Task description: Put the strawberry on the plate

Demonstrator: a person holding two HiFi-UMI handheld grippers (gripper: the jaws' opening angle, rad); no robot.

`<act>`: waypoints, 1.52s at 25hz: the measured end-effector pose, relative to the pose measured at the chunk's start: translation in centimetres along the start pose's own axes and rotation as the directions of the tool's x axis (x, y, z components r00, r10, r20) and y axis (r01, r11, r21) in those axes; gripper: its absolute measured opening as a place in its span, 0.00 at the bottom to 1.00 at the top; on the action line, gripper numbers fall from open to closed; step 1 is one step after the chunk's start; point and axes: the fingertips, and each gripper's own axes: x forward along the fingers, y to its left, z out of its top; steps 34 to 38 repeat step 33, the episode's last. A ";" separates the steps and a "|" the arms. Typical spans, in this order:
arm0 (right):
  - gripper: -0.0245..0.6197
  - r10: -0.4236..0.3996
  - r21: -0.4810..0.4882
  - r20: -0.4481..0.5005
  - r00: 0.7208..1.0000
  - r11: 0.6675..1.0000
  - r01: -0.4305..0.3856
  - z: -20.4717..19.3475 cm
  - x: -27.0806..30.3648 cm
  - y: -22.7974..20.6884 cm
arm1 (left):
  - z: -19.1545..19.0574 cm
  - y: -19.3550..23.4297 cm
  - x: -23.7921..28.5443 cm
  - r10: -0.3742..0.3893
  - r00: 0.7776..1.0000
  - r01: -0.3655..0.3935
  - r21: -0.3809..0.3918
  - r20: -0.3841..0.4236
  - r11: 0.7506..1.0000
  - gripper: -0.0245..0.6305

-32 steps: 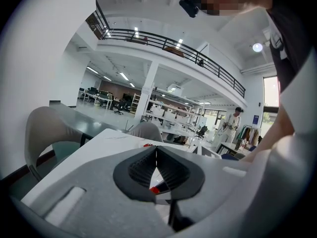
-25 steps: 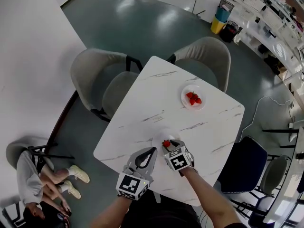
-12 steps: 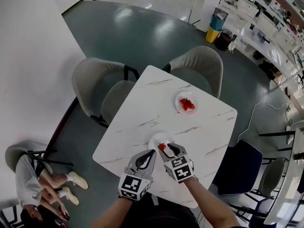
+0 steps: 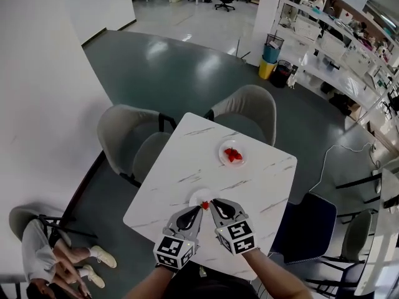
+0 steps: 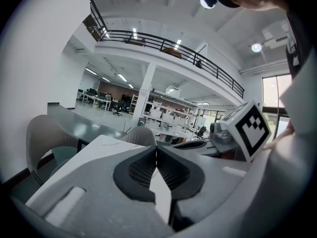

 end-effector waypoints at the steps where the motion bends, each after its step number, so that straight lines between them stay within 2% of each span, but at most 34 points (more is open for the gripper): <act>1: 0.07 -0.001 0.002 0.025 1.000 1.000 0.001 0.9 -0.7 0.1 | 0.6 -0.4 -0.2 -0.003 1.000 0.003 0.007 0.004 1.000 0.05; 7: 0.04 -0.006 -0.012 0.152 0.988 1.000 0.008 5.0 -3.9 1.1 | 3.9 -2.0 -1.2 -0.019 0.999 0.018 0.032 0.047 0.999 0.05; 13: 0.04 -0.005 -0.027 0.203 0.979 1.000 0.011 7.1 -6.1 1.6 | 6.1 -3.5 -1.6 -0.039 0.996 0.035 0.056 0.077 0.998 0.05; 21: 0.04 -0.022 -0.030 0.223 0.975 0.999 0.029 7.8 -7.2 1.6 | 6.6 -4.4 -1.9 -0.055 0.994 0.048 0.073 0.095 0.996 0.05; 38: 0.04 -0.025 -0.030 0.205 0.978 0.999 0.032 7.6 -6.9 1.5 | 6.4 -4.5 -1.6 -0.061 0.995 0.055 0.069 0.085 0.996 0.05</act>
